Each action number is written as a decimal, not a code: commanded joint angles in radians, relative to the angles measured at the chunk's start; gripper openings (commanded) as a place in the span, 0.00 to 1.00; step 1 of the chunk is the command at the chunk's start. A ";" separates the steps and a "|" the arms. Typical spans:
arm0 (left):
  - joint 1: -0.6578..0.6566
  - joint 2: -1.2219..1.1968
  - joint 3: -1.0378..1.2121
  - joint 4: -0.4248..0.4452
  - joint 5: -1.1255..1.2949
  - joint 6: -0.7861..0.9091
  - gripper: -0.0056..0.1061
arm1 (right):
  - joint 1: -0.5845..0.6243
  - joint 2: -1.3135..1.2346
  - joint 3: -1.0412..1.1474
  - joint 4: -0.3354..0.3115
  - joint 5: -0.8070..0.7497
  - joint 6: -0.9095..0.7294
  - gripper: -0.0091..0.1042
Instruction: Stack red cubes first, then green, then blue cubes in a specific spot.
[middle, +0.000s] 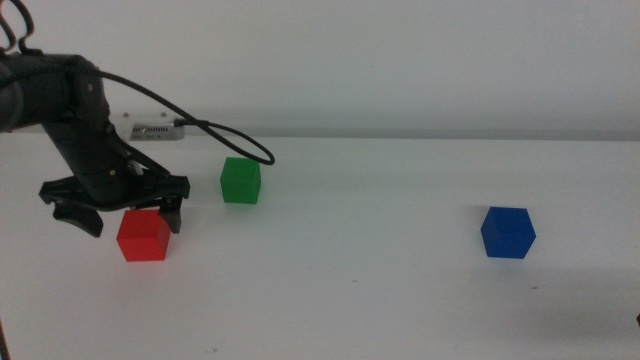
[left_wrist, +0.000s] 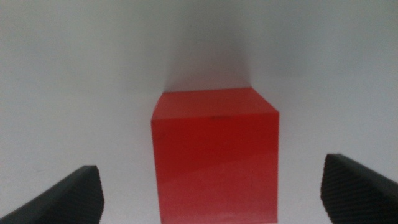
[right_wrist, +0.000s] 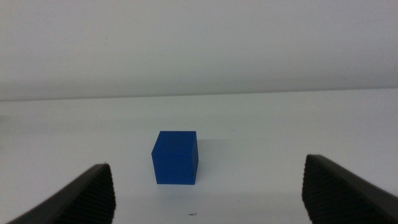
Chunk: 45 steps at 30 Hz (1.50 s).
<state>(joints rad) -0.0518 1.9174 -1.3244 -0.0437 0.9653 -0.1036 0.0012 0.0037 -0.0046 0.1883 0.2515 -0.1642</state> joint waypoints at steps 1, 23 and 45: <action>-0.005 0.010 -0.008 -0.008 -0.021 -0.006 0.89 | -0.009 -0.039 0.043 -0.003 -0.003 -0.007 0.79; -0.005 0.085 -0.008 -0.017 -0.059 0.001 0.42 | -0.009 -0.039 0.043 -0.003 -0.003 -0.007 0.79; -0.534 0.180 -0.440 0.088 0.335 -0.536 0.03 | -0.009 -0.039 0.043 -0.003 -0.003 -0.007 0.79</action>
<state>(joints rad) -0.5565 2.0598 -1.7157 0.0436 1.2089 -0.6137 0.0012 0.0037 -0.0046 0.1883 0.2515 -0.1642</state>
